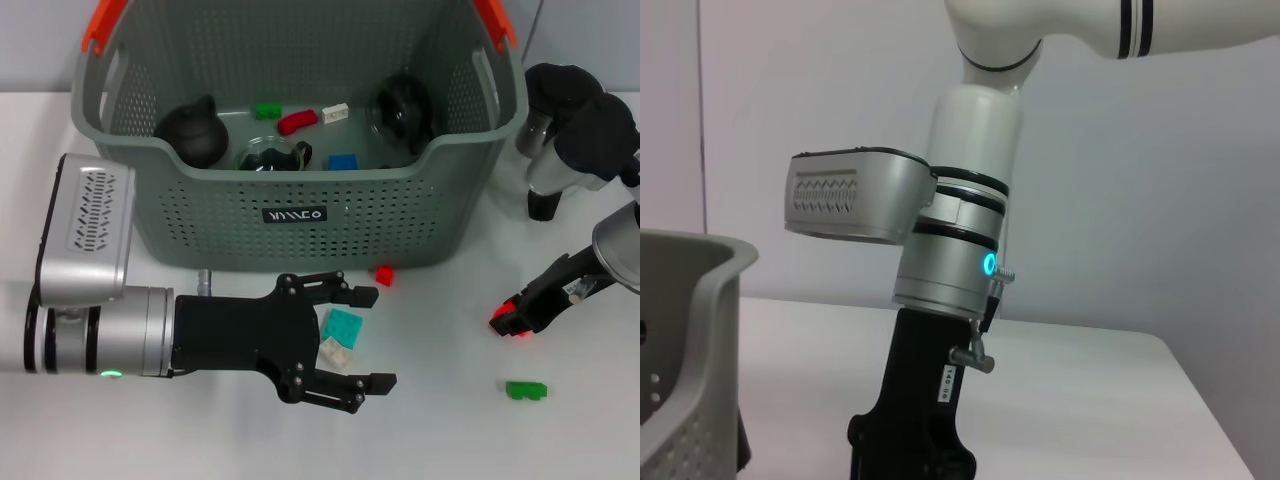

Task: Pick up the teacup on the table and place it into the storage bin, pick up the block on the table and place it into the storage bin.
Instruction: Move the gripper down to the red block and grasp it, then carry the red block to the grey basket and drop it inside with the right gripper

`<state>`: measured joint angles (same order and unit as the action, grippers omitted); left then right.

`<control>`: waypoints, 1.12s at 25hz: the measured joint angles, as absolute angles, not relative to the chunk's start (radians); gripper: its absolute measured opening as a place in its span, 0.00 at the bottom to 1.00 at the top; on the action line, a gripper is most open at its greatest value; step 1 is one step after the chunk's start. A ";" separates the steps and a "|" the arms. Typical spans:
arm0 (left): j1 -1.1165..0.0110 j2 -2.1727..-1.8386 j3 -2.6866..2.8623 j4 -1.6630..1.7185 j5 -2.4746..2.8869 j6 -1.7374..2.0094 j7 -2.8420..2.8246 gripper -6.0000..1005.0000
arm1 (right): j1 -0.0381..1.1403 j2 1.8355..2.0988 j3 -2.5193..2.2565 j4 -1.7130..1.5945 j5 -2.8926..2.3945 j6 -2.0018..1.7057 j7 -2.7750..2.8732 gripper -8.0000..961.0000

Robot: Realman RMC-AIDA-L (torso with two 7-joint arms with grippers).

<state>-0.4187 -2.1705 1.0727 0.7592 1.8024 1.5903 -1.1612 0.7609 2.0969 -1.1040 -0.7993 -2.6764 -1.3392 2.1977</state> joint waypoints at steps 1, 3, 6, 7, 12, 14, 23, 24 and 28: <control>-0.419 -2.171 1.070 0.759 1.802 1.590 -1.161 0.90 | 0.758 2.098 -1.111 -0.809 -2.676 -1.343 2.200 0.43; -0.419 -2.171 1.061 0.758 1.802 1.591 -1.161 0.90 | 0.750 2.100 -1.116 -0.842 -2.672 -1.363 2.201 0.39; -0.418 -2.170 1.048 0.758 1.799 1.602 -1.161 0.90 | 0.737 2.099 -1.109 -0.923 -2.637 -1.440 2.203 0.35; -0.416 -2.170 1.044 0.758 1.798 1.605 -1.161 0.90 | 0.732 2.098 -1.103 -0.952 -2.623 -1.468 2.204 0.35; -0.400 -2.169 1.026 0.756 1.804 1.609 -1.161 0.90 | 0.707 2.096 -1.059 -1.152 -2.523 -1.687 2.215 0.35; -0.391 -2.169 1.011 0.751 1.807 1.610 -1.155 0.90 | 0.709 2.095 -1.037 -1.219 -2.466 -1.768 2.228 0.35; -0.356 -2.169 0.956 0.745 1.811 1.612 -1.126 0.90 | 0.865 2.066 -0.904 -1.367 -2.207 -1.865 2.363 0.35; -0.356 -2.169 0.956 0.745 1.812 1.612 -1.126 0.90 | 0.893 2.061 -0.885 -1.358 -2.198 -1.850 2.371 0.35; -0.366 -2.169 0.957 0.745 1.812 1.613 -1.126 0.90 | 0.986 2.036 -0.860 -1.281 -2.232 -1.716 2.400 0.36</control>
<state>-0.3658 -2.1691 0.9565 0.7454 1.8117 1.6131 -1.1259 0.9865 2.0363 -0.8597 -1.2807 -2.2319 -1.7165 2.4003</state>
